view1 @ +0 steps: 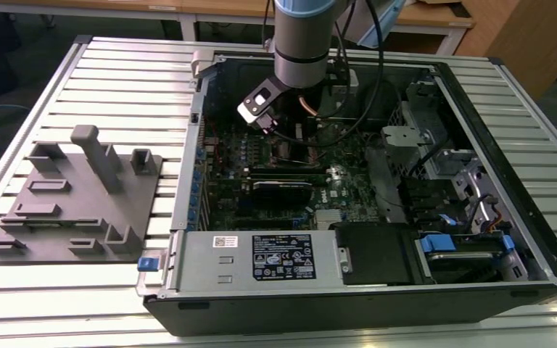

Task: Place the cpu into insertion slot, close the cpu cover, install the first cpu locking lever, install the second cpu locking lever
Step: 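Place the cpu into insertion slot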

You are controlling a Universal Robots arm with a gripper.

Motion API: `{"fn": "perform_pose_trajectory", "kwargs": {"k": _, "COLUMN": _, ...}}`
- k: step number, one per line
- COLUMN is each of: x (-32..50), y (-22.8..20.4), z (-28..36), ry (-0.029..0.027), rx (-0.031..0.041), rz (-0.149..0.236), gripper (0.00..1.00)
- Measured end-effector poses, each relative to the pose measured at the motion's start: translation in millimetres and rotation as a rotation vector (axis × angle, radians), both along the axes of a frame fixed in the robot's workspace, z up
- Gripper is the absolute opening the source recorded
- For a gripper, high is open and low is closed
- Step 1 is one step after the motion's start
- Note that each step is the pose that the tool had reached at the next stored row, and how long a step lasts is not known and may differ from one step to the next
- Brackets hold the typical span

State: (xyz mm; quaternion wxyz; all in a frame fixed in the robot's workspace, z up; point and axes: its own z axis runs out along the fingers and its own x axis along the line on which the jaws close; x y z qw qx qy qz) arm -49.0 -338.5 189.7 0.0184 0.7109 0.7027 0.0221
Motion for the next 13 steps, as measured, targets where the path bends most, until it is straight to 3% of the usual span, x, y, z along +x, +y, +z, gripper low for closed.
{"fn": "perform_pose_trajectory", "kwargs": {"k": 13, "x": -0.1, "y": -0.1, "z": 0.2, "ry": 0.0003, "rx": -0.0008, "rz": 0.0, "gripper": 0.57}}
